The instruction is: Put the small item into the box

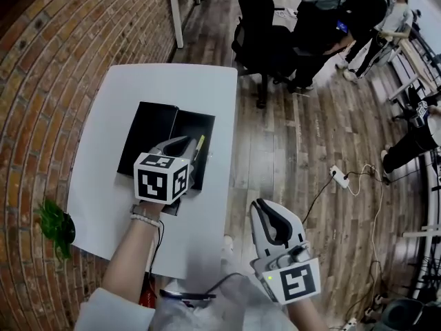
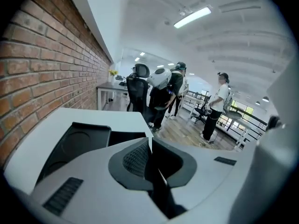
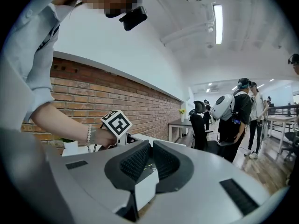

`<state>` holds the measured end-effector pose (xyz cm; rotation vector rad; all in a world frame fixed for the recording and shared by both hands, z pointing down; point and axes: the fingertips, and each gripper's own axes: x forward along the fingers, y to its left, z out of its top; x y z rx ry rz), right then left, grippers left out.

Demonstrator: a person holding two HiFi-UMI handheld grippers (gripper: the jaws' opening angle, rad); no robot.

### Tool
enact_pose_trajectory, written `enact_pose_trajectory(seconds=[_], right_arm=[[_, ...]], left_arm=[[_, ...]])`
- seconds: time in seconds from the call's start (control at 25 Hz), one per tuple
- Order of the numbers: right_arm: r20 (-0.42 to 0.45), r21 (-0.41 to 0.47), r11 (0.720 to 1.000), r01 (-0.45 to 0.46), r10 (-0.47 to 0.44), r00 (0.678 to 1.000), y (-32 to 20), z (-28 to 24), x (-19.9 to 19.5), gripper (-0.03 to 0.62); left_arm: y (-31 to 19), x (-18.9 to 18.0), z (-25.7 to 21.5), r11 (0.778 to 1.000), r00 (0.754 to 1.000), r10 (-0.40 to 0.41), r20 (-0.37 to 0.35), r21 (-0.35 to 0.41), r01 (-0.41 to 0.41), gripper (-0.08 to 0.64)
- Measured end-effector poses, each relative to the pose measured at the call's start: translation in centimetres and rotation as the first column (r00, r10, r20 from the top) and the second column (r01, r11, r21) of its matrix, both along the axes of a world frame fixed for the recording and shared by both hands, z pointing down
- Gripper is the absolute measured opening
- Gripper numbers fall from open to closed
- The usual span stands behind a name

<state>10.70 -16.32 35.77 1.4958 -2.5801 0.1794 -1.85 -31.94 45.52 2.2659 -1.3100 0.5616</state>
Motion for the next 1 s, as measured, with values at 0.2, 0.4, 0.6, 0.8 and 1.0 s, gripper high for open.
enact_pose_trajectory(seconds=[0.2,0.4,0.6,0.8,1.0], right_arm=[[0.012,0.042,0.999,0.009,-0.01,1.0,1.2,-1.8,-1.2,0.055],[-0.004,0.064,0.997,0.035,-0.035,0.999,2.3,-2.9,-2.6,0.055],[0.017,0.118,0.993,0.03,-0.033,0.999,2.9,-4.9,-3.8,0.055],[-0.016,0.111,0.992,0.054,-0.053,0.998,4.0,-5.1,-4.7,0.055],[-0.005,0.138,0.989,0.049,-0.049,0.999,4.3,-6.1,-5.4,0.055]], left_arm=[[2.7,-1.3,-5.5,0.99,0.999,-0.02,-0.043,0.137,0.026,0.032],[6.0,-2.6,-10.4,0.961,0.999,-0.021,-0.045,0.276,0.033,0.028],[9.9,-4.1,-14.0,0.916,1.0,-0.026,-0.014,0.399,0.03,0.026],[13.5,-5.0,-17.2,0.872,1.0,-0.021,0.011,0.49,0.013,0.023],[16.1,-5.6,-18.7,0.841,1.0,-0.019,-0.001,0.541,0.016,0.021]])
